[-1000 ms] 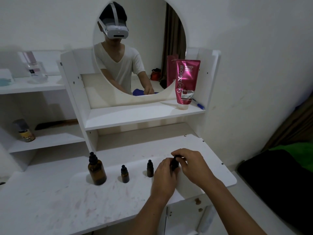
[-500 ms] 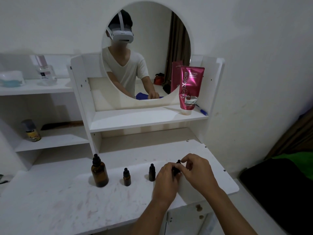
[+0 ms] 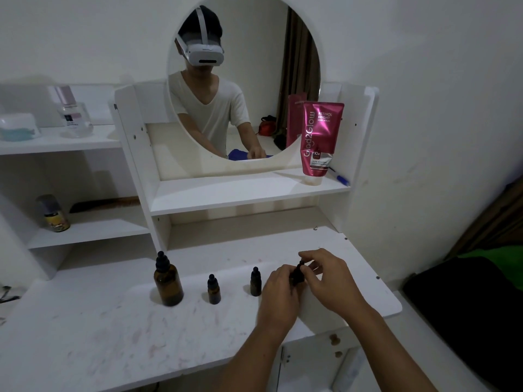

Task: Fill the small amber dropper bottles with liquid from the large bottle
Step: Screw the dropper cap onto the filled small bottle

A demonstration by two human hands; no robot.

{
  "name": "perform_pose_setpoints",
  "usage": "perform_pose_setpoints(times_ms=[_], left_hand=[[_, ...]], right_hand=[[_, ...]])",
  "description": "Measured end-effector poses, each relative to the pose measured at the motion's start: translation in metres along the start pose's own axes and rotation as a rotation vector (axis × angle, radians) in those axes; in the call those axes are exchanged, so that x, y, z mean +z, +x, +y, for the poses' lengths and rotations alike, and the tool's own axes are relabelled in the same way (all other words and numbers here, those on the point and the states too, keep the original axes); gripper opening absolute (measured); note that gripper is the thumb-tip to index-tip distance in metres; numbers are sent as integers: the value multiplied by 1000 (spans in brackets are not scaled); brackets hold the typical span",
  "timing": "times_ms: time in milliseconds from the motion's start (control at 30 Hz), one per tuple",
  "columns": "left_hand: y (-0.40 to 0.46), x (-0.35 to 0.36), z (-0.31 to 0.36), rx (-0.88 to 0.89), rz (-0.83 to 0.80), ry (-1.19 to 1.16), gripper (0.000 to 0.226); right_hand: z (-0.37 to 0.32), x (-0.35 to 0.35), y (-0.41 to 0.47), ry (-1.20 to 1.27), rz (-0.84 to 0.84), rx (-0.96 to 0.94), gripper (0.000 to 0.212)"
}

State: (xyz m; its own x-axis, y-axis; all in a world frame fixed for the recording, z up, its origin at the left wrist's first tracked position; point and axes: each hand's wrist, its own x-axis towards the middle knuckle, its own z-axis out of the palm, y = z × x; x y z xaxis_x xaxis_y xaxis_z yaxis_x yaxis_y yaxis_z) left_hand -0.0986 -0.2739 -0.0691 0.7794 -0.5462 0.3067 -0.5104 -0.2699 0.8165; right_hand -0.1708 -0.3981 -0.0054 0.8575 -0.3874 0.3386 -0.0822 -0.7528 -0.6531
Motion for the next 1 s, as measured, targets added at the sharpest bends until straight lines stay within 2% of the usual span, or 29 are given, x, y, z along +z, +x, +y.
perform_pose_setpoints(times_ms=[100, 300, 567, 700, 800, 900, 1000], left_hand=[[0, 0, 0, -12, 7, 19, 14], [2, 3, 0, -14, 12, 63, 10], [1, 4, 1, -38, 28, 77, 10], [-2, 3, 1, -44, 8, 71, 17], [-6, -1, 3, -64, -28, 71, 36], [-13, -7, 6, -96, -47, 57, 56], [-31, -17, 8, -95, -69, 51, 63]], right_hand=[[8, 1, 0, -4, -36, 4, 23], [5, 11, -2, -51, 42, 16, 4], [-1, 25, -12, -42, 162, 75, 6], [-8, 27, -15, -59, 162, 105, 12], [-12, 21, -12, -85, 120, 121, 17], [-20, 12, -16, -72, 87, 163, 38], [-28, 8, -25, -67, 137, 159, 47]])
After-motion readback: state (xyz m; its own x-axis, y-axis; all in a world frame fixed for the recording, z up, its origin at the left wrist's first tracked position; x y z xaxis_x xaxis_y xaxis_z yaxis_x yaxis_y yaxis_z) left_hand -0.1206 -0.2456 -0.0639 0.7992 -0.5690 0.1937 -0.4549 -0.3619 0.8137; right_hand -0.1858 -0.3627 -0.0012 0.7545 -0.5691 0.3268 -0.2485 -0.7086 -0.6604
